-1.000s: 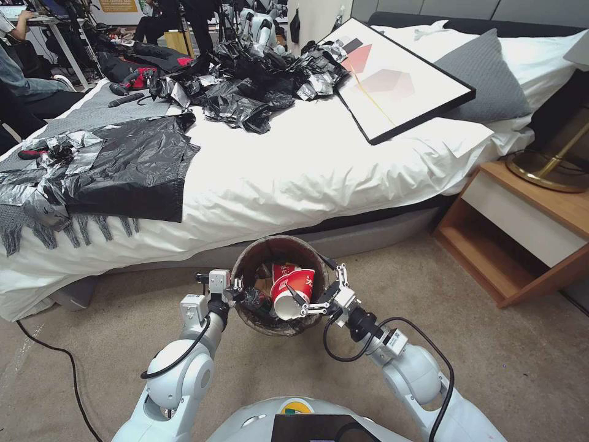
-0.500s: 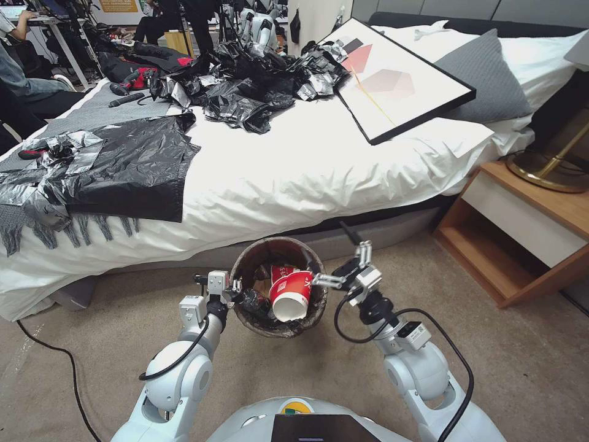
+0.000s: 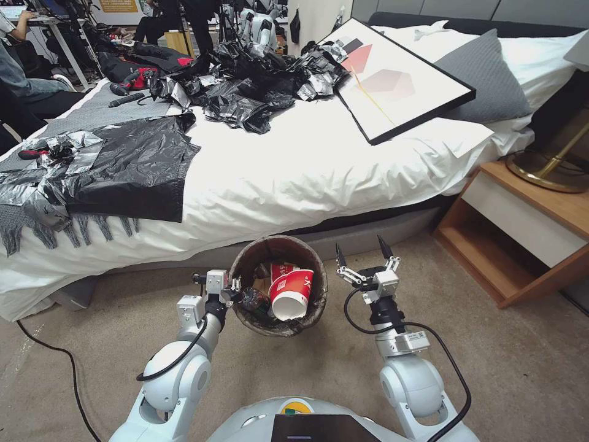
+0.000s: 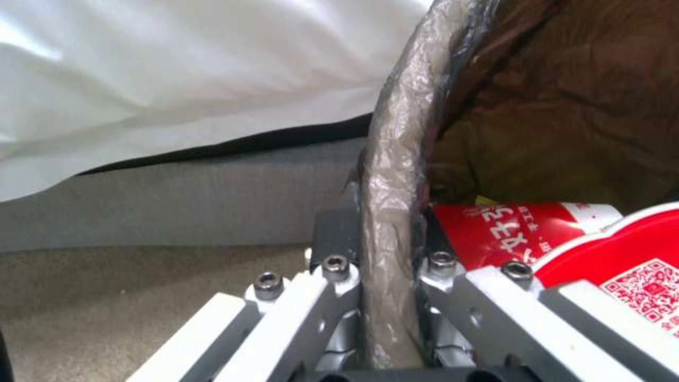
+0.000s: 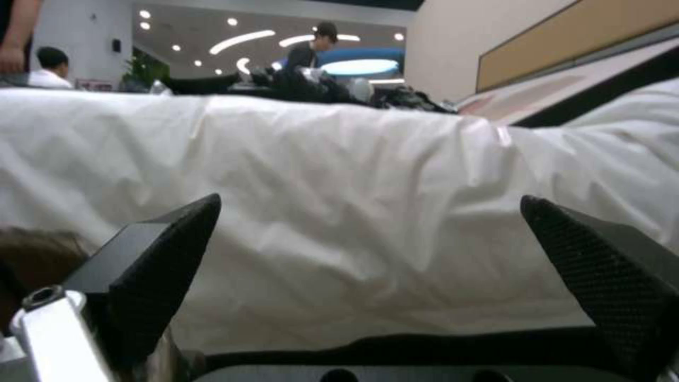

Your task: Pick up the trash bin, then pick up the garbage from the floor and place it into the trash bin.

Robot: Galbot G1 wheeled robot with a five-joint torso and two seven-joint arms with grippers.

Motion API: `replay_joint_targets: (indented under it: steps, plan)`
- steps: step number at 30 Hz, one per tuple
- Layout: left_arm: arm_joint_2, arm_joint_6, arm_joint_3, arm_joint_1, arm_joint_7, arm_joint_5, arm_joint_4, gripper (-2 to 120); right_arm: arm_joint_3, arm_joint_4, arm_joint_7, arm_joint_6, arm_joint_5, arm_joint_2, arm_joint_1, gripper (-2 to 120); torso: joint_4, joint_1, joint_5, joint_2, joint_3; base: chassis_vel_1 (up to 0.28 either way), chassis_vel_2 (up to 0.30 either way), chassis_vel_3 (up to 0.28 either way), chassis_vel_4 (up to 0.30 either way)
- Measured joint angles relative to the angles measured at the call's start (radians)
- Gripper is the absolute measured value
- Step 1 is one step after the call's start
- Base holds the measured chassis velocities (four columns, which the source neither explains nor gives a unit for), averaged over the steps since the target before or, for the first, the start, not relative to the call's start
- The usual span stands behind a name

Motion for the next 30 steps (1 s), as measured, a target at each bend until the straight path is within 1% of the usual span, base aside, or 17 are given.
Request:
replay_joint_targets:
  steps: [5, 13, 30]
  plan:
    - [0.0, -0.002, -0.01, 0.001, 0.002, -0.005, -0.005, 3, 0.0, -0.027, 0.021, -0.002, -0.012, 0.021, 0.0, 100, 0.0, 0.0, 0.0001, 0.0, 0.0, 0.0, 0.0, 0.0, 0.0]
    - [-0.002, -0.005, -0.012, 0.0, 0.005, -0.006, -0.006, 3, 0.003, -0.03, 0.02, -0.001, -0.012, 0.023, 0.0, 100, -0.0002, 0.0, 0.0, 0.0, 0.0, 0.006, 0.005, 0.007, 0.004]
    - [-0.005, -0.008, -0.012, -0.001, 0.009, -0.005, -0.007, 3, 0.006, -0.03, 0.018, -0.007, -0.007, 0.019, 0.025, 100, 0.0, 0.0, 0.0, 0.0, 0.0, 0.081, 0.076, 0.074, 0.079]
